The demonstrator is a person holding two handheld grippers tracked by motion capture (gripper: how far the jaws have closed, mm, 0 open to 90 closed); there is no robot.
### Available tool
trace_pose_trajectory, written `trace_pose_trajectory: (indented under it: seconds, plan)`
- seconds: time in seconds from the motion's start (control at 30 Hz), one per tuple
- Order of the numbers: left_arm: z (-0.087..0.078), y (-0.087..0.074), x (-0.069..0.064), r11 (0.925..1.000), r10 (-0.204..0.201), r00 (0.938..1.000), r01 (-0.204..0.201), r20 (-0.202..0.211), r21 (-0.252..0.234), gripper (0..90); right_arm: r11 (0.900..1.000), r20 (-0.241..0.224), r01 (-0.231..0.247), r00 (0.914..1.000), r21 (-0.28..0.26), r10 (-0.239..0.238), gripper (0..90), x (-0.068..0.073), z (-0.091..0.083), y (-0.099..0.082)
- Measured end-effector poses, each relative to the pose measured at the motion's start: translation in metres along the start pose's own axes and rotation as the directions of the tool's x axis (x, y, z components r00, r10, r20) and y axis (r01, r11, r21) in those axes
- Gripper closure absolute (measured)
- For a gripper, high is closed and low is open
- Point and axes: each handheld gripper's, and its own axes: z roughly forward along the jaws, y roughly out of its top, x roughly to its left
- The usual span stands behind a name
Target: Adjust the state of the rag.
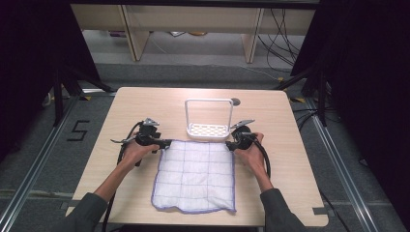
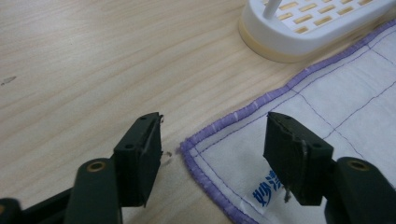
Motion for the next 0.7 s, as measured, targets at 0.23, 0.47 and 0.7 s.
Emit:
trace_pose_trajectory:
  seconds: [0.23,0.47,0.7]
  plan:
    - [0.005,-0.005,-0.001,0.9994,0.035,0.9993,-0.035,0.011,0.008,50.8,0.9996,0.005,-0.025,0.9997,0.013,0.025,50.7,0.004,0.004,-0.002]
    - [0.004,-0.006,-0.006,0.9958,0.090,0.9956,-0.090,0.026,0.011,73.4,0.9999,-0.021,-0.013,0.9997,-0.002,0.013,61.9,0.003,0.004,-0.004]
    - [0.005,-0.008,-0.011,0.9926,0.121,0.9924,-0.121,0.023,-0.009,84.4,0.9981,-0.100,-0.059,0.9933,-0.015,0.057,82.4,0.002,0.004,-0.008]
